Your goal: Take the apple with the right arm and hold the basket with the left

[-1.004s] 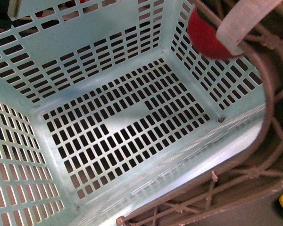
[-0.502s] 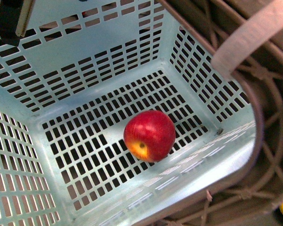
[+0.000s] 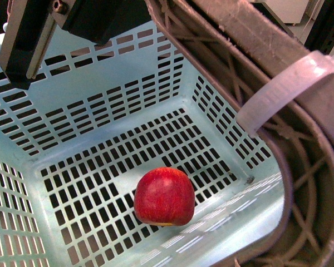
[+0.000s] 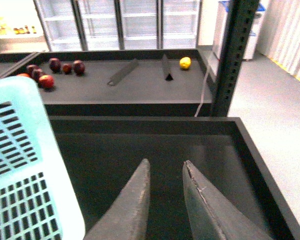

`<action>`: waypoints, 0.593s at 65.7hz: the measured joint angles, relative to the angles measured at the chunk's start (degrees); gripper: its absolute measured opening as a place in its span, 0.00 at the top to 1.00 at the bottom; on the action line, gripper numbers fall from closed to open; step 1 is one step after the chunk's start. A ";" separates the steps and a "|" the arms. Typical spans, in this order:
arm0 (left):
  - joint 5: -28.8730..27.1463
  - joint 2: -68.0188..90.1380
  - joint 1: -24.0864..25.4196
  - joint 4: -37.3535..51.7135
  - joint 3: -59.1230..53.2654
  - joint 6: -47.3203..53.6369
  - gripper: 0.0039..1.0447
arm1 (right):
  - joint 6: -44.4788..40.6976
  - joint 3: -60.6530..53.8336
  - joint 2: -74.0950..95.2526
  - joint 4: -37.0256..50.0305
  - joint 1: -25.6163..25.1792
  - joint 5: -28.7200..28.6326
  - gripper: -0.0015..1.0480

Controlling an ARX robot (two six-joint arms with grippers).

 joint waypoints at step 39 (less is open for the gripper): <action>0.07 0.00 -0.02 0.00 0.00 -0.02 0.86 | -0.13 -7.32 -12.94 -5.31 -0.02 -0.24 0.98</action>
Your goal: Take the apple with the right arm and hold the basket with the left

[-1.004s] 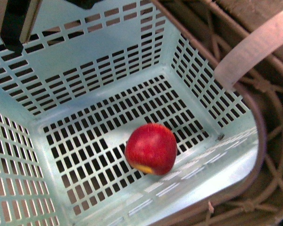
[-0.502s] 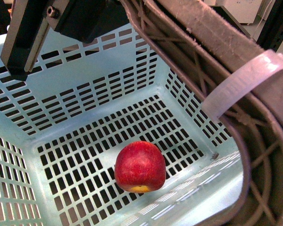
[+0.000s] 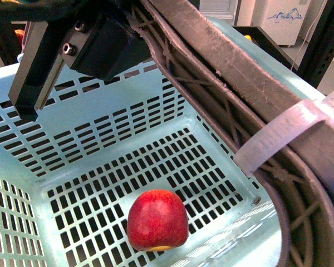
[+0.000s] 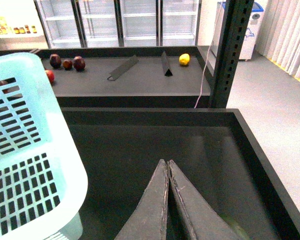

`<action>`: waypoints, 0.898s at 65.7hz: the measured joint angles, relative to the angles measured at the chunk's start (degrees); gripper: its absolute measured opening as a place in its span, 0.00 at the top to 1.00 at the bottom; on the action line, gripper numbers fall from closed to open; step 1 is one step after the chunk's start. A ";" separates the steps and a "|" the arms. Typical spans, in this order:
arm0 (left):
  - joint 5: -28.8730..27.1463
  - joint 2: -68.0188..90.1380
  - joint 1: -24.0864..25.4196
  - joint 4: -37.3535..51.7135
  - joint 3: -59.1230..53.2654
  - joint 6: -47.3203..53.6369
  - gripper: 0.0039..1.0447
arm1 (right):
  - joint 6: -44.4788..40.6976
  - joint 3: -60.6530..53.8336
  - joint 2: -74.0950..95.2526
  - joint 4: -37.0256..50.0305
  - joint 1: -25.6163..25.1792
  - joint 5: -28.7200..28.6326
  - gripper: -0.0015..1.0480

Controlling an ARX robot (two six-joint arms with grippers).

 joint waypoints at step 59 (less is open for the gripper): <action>0.00 0.00 0.00 0.00 0.00 0.02 0.86 | 0.00 -2.16 -19.39 -17.68 0.00 -0.04 0.98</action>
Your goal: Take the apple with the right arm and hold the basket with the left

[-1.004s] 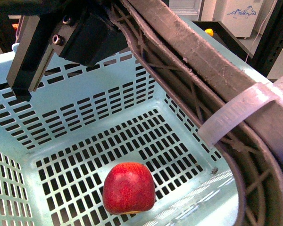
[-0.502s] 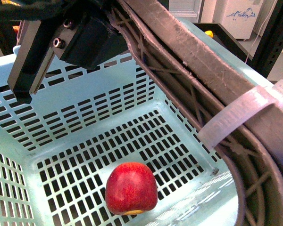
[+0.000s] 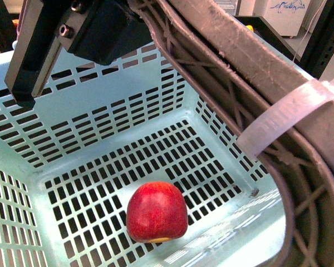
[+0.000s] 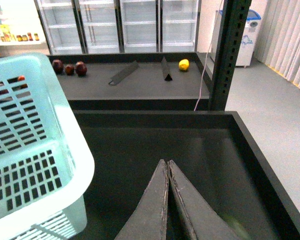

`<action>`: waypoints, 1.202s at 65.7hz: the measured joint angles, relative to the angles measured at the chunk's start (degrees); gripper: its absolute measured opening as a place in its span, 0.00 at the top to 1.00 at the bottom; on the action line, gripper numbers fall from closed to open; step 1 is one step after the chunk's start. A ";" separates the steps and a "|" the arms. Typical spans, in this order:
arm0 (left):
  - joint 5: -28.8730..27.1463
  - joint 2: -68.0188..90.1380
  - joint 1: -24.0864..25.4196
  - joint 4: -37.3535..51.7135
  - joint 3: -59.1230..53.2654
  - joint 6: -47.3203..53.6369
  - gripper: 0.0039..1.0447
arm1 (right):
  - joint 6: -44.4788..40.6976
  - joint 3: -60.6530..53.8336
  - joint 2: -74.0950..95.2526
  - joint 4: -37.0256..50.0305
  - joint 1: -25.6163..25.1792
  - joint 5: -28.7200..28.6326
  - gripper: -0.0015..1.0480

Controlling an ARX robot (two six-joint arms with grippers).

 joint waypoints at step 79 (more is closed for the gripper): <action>-15.47 0.22 -1.79 1.11 0.07 -2.62 0.86 | -0.02 0.00 -4.11 -2.47 0.00 -0.02 0.08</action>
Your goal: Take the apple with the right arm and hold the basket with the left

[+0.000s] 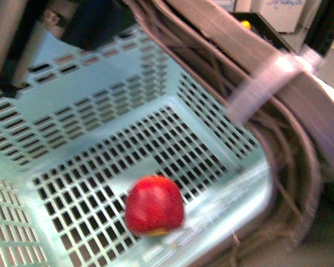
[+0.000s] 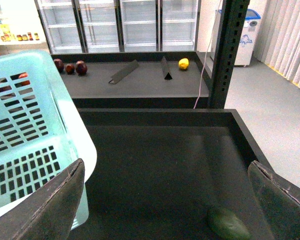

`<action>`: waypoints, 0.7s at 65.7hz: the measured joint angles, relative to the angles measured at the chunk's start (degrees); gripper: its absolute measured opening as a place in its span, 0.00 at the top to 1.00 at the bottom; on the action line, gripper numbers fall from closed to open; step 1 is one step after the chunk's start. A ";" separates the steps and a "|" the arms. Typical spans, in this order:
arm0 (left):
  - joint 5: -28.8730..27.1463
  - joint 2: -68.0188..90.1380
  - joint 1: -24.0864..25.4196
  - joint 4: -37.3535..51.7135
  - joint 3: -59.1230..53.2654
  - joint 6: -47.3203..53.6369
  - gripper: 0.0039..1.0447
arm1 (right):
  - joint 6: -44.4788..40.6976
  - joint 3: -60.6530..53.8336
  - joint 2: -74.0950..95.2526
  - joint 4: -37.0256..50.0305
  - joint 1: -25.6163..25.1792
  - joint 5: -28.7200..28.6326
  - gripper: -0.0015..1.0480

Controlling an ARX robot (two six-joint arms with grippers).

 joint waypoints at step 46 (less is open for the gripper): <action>0.17 7.65 23.65 10.19 -2.08 -10.82 0.86 | 0.00 0.00 -0.02 0.00 0.00 0.04 0.08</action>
